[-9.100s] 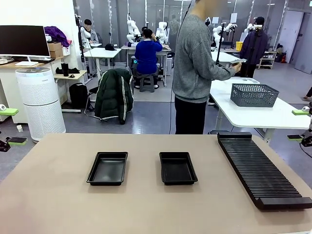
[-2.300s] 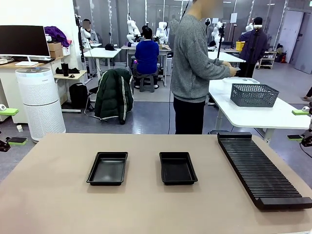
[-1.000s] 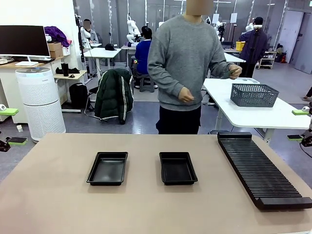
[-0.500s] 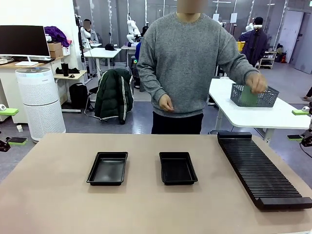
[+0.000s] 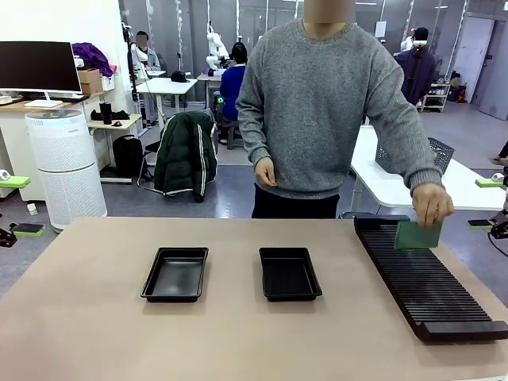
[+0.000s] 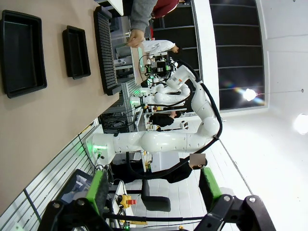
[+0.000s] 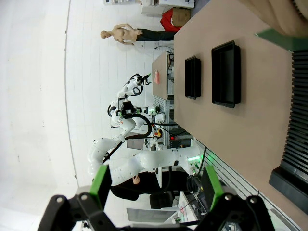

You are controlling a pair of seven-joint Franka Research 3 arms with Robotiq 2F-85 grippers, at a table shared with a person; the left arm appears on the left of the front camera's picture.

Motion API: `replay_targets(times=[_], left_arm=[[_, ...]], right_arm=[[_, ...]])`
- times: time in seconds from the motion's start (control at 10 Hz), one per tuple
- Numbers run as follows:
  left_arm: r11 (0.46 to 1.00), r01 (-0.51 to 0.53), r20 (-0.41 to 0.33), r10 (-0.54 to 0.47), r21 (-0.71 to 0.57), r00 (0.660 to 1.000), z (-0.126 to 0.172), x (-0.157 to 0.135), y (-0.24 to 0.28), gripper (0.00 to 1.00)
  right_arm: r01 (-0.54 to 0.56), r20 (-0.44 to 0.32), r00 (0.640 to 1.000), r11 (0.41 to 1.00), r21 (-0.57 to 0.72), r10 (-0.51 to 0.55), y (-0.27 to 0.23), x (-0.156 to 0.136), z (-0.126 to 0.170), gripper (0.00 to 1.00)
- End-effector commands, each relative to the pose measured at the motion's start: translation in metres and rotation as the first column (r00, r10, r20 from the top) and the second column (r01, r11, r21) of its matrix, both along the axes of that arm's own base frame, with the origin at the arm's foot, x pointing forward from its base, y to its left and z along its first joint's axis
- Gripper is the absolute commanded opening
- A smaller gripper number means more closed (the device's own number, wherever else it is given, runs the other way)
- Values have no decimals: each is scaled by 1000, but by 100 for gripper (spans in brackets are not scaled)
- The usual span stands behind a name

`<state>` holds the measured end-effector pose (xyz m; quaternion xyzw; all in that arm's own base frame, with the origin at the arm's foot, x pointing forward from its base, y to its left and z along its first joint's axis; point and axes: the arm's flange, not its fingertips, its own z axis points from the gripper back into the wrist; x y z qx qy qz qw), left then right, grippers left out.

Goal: Inspect and transfer BCBs to ESD trays.
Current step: Pick up the Blank PCB from the PCB Rack and place it in the left ESD tray.

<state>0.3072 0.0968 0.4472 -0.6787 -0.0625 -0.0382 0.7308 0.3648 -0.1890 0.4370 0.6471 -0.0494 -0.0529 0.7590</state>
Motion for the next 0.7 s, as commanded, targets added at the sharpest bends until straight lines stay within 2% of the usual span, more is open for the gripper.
replay_targets(times=[0.0, 0.6], left_arm=[[1000, 0, 1, 0, 3, 1000, 1, -1, 1, 100], [1000, 0, 1, 0, 3, 1000, 1, -1, 1, 100]], right_arm=[[-2, 9, 1000, 1000, 0, 2, 1, 0, 1, 100], [-2, 9, 1000, 1000, 0, 2, 1, 0, 1, 100]])
